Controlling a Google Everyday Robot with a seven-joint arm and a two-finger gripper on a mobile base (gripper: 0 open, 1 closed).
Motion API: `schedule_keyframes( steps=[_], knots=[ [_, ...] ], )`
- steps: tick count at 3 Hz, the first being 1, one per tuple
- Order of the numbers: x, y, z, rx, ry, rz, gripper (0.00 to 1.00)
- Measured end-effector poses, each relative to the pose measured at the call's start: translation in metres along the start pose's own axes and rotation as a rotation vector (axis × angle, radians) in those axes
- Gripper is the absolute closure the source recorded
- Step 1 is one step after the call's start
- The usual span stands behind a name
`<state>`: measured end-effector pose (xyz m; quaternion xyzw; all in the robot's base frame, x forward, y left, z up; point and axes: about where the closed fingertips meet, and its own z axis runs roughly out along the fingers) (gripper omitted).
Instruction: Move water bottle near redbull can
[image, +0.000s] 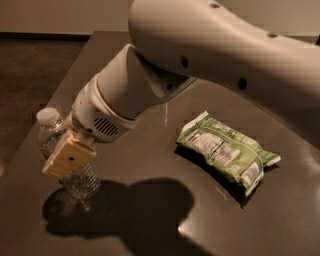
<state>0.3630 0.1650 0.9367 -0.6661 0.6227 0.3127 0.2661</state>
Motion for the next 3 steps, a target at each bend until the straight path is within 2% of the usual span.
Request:
schedule_keyframes(
  steps=[1,2,3],
  knots=[
    [0.006,-0.019,-0.032,0.017,-0.021,0.030,0.92],
    [0.013,-0.042,-0.066,0.070,-0.042,0.070,1.00],
    [0.015,-0.070,-0.096,0.138,-0.075,0.114,1.00]
  ],
)
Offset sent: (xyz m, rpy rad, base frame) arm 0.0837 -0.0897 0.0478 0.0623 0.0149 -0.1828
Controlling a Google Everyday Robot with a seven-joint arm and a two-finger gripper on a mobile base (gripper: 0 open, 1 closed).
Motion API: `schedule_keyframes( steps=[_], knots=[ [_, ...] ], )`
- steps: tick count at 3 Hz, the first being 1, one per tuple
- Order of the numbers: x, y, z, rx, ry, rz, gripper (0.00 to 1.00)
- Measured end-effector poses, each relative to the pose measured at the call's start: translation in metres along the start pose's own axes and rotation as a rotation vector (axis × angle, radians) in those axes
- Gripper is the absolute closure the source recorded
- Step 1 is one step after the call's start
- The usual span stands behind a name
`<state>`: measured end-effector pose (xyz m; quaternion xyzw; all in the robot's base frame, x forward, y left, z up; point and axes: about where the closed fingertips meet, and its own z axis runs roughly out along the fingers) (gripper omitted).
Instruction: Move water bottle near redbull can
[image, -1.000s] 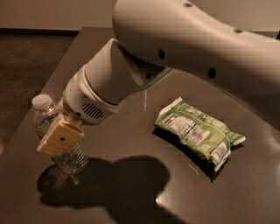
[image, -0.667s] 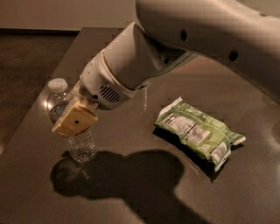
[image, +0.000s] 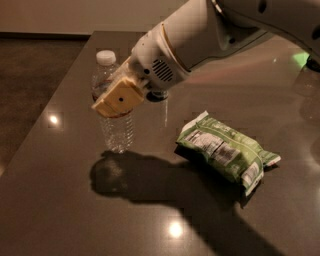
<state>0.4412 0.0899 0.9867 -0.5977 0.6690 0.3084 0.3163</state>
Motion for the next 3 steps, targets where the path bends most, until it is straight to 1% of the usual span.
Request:
schedule_keyframes(
  steps=[1,2,3],
  knots=[
    [0.000,0.000,0.000,0.000,0.000,0.000,1.00],
    [-0.001,0.001,0.000,0.015,0.014,-0.008,1.00],
    [-0.002,-0.014,-0.002,0.075,0.005,-0.010,1.00]
  ],
)
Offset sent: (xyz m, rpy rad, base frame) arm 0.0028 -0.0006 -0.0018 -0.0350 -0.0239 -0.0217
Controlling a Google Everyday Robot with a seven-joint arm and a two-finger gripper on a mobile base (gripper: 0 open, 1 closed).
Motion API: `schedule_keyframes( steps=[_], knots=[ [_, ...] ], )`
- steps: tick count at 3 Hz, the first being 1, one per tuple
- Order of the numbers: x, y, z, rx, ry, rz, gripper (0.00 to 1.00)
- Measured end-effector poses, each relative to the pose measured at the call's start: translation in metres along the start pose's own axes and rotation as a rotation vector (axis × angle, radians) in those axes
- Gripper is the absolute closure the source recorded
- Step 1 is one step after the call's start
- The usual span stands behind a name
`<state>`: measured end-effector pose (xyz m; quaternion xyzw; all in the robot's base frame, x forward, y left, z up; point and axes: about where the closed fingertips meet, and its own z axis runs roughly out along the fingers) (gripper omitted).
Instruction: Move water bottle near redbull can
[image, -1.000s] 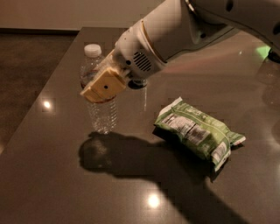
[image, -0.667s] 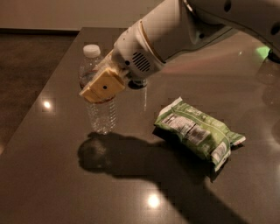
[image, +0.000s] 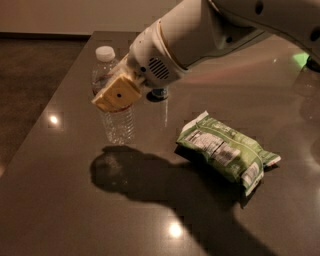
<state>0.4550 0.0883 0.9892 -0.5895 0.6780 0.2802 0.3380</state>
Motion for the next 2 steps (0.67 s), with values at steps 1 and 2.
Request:
schedule_keyframes(
  steps=[1,2],
  knots=[
    [-0.006,-0.026,-0.002,0.074,-0.020,0.000,1.00],
    [-0.011,-0.049,-0.005,0.122,-0.032,0.001,1.00]
  ],
)
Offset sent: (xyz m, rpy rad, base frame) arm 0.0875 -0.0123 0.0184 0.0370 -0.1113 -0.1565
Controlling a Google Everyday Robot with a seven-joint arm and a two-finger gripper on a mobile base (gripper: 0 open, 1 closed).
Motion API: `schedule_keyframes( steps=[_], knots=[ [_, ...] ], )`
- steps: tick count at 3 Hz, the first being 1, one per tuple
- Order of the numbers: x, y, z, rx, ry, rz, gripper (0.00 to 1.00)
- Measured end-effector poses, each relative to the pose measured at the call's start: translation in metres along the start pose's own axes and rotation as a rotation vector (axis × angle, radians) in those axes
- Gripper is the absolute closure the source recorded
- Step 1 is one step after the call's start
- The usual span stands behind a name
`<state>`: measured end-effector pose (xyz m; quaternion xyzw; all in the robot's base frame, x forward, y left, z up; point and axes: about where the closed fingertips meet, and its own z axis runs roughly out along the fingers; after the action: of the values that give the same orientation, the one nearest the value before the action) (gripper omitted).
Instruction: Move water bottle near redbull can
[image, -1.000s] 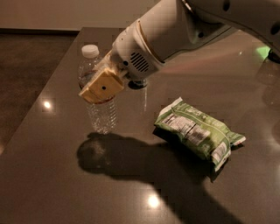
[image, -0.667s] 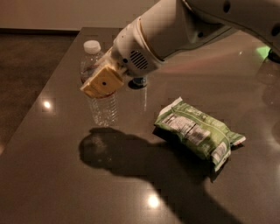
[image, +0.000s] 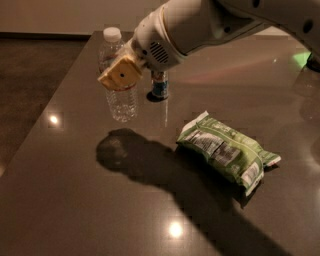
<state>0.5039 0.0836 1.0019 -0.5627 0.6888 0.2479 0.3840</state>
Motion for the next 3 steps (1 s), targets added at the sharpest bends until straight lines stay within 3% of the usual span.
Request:
schedule_keyframes(
  steps=[3],
  knots=[
    [0.032,-0.064,-0.013,0.112,0.011,0.099,1.00]
  ],
)
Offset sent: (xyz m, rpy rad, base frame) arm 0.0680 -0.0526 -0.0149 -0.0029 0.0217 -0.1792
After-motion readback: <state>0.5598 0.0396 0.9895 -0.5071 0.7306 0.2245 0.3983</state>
